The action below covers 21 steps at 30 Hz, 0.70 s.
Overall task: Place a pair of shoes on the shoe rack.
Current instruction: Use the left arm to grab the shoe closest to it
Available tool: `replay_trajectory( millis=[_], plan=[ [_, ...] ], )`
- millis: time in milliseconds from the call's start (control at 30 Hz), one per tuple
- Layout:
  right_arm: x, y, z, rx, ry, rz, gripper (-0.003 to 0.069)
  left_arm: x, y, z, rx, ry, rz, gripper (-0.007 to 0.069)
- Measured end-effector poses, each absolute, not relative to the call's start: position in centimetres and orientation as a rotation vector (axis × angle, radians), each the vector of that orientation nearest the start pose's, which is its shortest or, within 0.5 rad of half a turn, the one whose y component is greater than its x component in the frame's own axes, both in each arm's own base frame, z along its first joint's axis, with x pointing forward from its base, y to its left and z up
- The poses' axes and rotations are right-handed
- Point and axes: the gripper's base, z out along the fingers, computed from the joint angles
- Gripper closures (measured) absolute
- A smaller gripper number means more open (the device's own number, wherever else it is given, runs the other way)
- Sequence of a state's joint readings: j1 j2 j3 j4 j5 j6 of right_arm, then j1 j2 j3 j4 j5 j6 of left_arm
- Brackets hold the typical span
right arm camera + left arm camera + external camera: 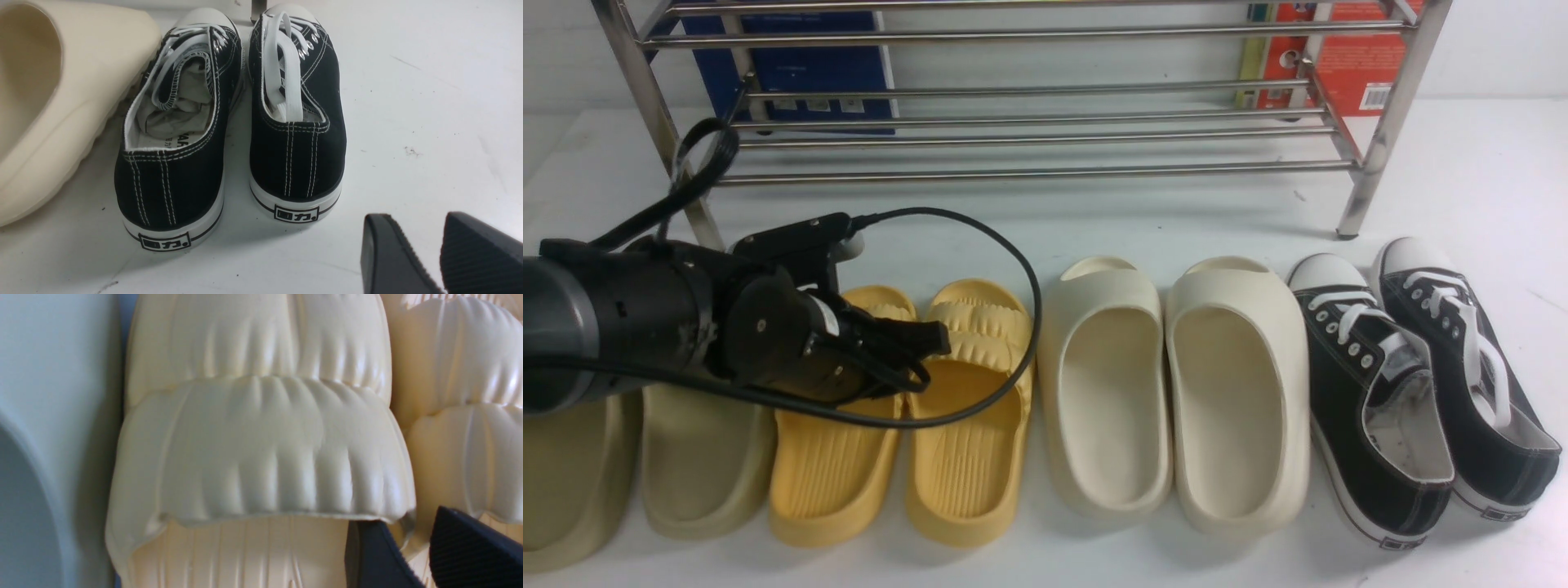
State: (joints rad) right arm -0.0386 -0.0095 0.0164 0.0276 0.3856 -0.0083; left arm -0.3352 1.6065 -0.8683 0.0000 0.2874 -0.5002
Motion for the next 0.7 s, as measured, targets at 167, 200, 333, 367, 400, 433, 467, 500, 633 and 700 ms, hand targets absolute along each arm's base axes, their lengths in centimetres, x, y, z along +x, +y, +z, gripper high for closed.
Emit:
replay_trajectory(
  millis=[167,200,333,367,400,433,467,500,633,700],
  plan=[
    [5.22,-0.11,17.35,0.045,1.875,-0.005,0.0419,29.76,-10.37,19.59,-0.210,2.534,-0.337,0.0402],
    [5.22,-0.11,17.35,0.045,1.875,-0.005,0.0419,29.76,-10.37,19.59,-0.210,2.534,-0.337,0.0428],
    [5.22,-0.11,17.35,0.045,1.875,-0.005,0.0419,29.77,-10.37,19.60,-0.209,2.533,-0.338,0.0531],
    [5.22,-0.11,17.35,0.045,1.875,-0.005,0.0419,29.77,-10.37,19.60,-0.209,2.533,-0.338,0.0557],
    [5.22,-0.11,17.35,0.045,1.875,-0.005,0.0419,29.78,-10.37,19.60,-0.209,2.533,-0.338,0.0562],
    [5.22,-0.11,17.35,0.045,1.875,-0.005,0.0419,29.78,-10.37,19.60,-0.209,2.533,-0.338,0.0594],
    [5.22,-0.11,17.35,0.045,1.875,-0.005,0.0419,29.78,-10.37,19.60,-0.209,2.533,-0.338,0.0613],
    [5.22,-0.11,17.35,0.045,1.875,-0.005,0.0419,29.77,-10.38,19.60,-0.215,2.533,-0.342,0.0631],
    [5.22,-0.11,17.35,0.045,1.875,-0.005,0.0419,29.78,-10.40,19.61,-0.222,2.531,-0.347,0.0638],
    [5.22,-0.11,17.35,0.045,1.875,-0.005,0.0419,29.75,-10.41,19.59,-0.230,2.535,-0.351,0.0638]
  ],
)
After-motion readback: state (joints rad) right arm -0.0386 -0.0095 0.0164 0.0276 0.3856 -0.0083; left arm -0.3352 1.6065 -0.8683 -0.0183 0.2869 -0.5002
